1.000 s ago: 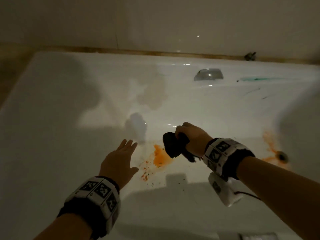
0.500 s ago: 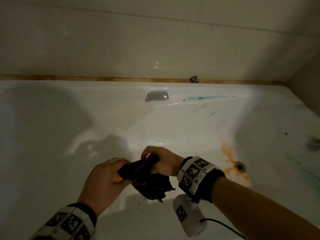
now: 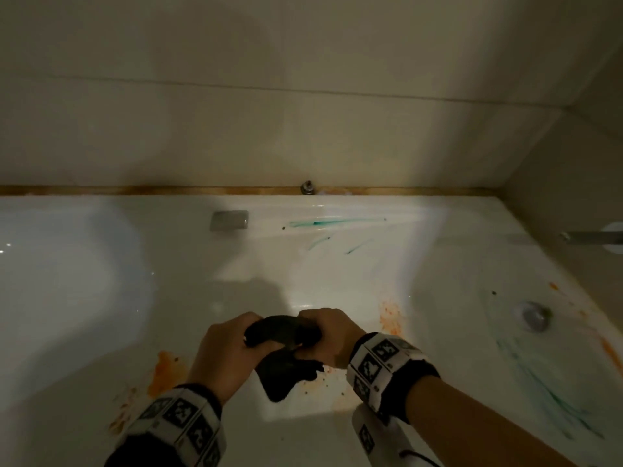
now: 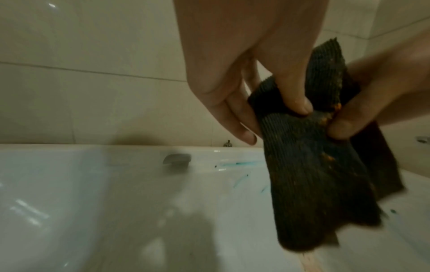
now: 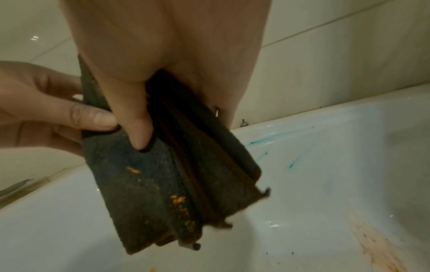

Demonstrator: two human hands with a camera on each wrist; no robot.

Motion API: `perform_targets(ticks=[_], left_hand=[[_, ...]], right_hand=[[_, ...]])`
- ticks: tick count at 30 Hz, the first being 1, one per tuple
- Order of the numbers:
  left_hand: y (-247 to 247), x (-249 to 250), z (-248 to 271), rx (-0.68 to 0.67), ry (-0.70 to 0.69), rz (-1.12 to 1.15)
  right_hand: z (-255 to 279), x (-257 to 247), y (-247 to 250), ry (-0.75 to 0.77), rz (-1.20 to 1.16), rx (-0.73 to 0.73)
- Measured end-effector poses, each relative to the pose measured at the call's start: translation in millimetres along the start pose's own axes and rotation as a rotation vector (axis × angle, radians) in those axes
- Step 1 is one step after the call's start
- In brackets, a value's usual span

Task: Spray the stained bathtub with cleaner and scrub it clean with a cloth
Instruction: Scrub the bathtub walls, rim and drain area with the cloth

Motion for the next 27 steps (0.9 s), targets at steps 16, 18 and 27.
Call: perform_targets(ticks=[16, 18, 27], left_hand=[[0, 159, -69, 0.057, -0.215, -0.203], [-11, 178, -86, 0.08, -0.199, -0.226], [-107, 207, -173, -0.149, -0.301, -0.308]], right_hand=[[23, 32, 153, -0.228, -0.043, 0.158], [20, 51, 170, -0.239, -0.125, 0.167], [9, 171, 211, -0.304, -0.066, 0.364]])
Point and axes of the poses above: each hand's wrist, its own z-axis away from the middle knuckle, its own y-axis out of the back of the hand, x = y × z, the point moved 8 cm from there along -z, towards the middle knuckle
